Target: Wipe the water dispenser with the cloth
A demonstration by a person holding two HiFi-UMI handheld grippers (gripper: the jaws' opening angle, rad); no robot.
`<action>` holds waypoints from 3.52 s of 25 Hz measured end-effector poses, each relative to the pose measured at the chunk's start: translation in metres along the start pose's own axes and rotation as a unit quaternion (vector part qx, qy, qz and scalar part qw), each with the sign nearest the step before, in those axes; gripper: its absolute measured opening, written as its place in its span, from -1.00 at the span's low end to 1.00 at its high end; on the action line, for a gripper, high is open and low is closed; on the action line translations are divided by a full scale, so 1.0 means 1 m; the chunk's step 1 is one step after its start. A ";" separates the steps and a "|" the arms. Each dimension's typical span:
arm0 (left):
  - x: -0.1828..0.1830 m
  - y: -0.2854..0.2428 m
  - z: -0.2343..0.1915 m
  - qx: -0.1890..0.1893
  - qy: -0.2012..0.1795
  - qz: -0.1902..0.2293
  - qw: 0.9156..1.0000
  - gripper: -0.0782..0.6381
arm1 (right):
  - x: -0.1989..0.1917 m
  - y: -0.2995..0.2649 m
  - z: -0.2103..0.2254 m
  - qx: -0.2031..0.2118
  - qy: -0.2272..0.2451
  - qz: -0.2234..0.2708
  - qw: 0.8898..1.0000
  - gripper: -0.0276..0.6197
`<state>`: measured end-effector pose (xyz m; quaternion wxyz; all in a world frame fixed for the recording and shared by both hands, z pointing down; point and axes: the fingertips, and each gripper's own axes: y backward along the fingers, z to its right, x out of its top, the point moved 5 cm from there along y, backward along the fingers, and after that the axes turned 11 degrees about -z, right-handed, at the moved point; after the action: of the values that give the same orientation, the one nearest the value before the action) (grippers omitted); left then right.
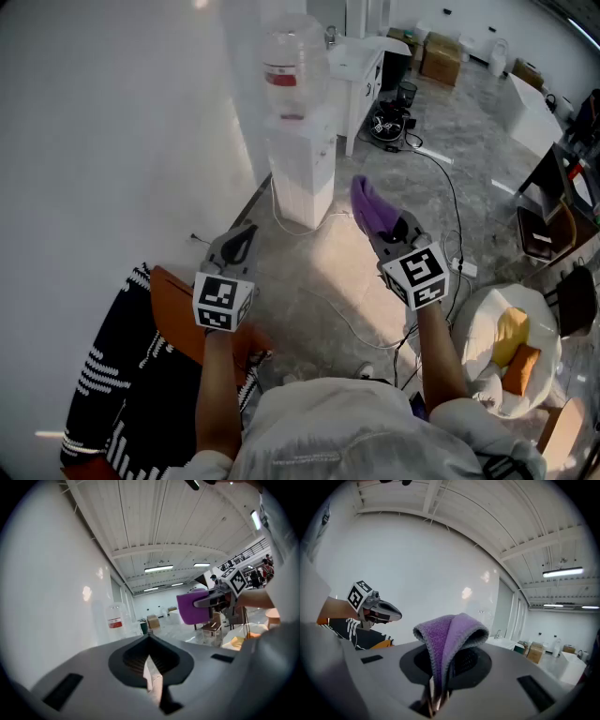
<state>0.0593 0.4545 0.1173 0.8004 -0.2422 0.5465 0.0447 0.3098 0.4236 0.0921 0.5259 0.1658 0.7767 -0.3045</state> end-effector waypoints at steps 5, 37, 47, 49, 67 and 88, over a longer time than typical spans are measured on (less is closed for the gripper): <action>0.006 -0.010 0.020 0.004 0.010 -0.005 1.000 -0.76 | -0.013 0.009 0.022 0.005 0.001 -0.001 1.000 -0.75; 0.001 -0.170 -0.050 0.014 0.049 -0.027 0.998 -0.76 | -0.039 -0.131 0.115 0.064 -0.030 -0.032 0.997 -0.74; -0.042 -0.231 -0.202 -0.015 0.045 -0.053 0.997 -0.76 | 0.012 -0.295 0.085 0.056 -0.046 -0.076 0.995 -0.74; -0.052 -0.238 -0.223 -0.019 0.046 -0.058 0.997 -0.76 | 0.013 -0.318 0.079 0.056 -0.053 -0.091 0.993 -0.75; -0.096 -0.324 -0.325 0.000 0.116 -0.080 0.990 -0.76 | 0.009 -0.515 0.085 0.111 -0.091 -0.136 0.980 -0.74; -0.178 -0.469 -0.393 0.043 0.235 -0.195 0.951 -0.76 | -0.113 -0.797 0.106 0.131 -0.150 -0.260 0.945 -0.74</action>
<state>-0.1896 -0.0946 0.3238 0.6524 -0.3127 0.6626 -0.1937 -0.0305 -0.2438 0.4062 0.5123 -0.0225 0.6583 -0.5511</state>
